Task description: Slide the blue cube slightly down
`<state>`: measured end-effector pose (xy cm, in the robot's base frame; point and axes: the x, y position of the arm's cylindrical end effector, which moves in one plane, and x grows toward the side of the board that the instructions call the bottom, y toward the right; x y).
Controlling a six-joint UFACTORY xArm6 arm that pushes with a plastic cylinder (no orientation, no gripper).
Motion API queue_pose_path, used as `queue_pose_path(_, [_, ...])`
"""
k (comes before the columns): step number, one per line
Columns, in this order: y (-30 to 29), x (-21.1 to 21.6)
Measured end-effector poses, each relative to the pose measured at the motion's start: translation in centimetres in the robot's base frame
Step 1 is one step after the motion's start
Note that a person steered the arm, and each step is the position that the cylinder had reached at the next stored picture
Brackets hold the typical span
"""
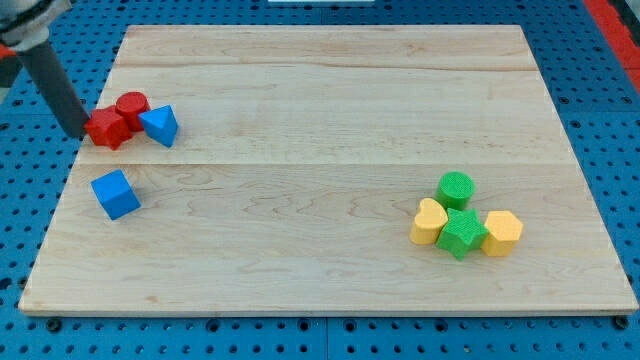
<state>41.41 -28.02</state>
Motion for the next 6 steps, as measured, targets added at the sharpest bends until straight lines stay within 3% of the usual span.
queue_pose_path(1, [0.9, 3.8])
queue_pose_path(4, [6.3, 4.6])
queue_pose_path(6, [6.3, 4.1])
